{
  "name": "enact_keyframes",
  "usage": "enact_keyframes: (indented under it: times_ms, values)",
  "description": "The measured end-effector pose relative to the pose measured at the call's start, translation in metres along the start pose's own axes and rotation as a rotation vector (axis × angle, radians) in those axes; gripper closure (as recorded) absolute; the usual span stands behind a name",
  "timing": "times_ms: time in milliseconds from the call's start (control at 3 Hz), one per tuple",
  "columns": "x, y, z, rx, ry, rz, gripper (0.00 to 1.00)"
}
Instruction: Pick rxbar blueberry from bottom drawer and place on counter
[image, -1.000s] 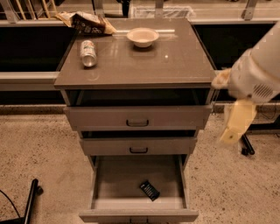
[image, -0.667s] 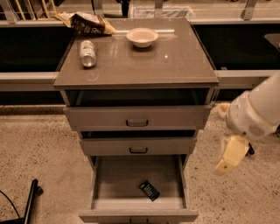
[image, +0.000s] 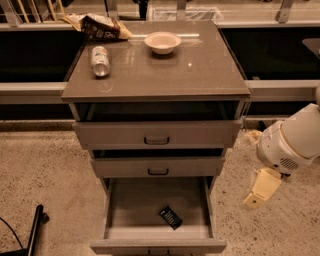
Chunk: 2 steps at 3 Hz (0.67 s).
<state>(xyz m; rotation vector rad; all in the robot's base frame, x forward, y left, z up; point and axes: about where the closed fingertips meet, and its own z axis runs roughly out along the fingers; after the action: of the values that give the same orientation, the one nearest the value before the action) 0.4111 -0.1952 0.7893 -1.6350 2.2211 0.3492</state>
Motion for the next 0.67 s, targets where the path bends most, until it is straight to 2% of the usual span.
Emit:
enact_keyframes:
  times_ms: [333, 667]
  values:
    - [0.000, -0.012, 0.031, -0.050, -0.078, 0.043, 0.00]
    - [0.004, -0.005, 0.106, -0.139, -0.279, 0.112, 0.00]
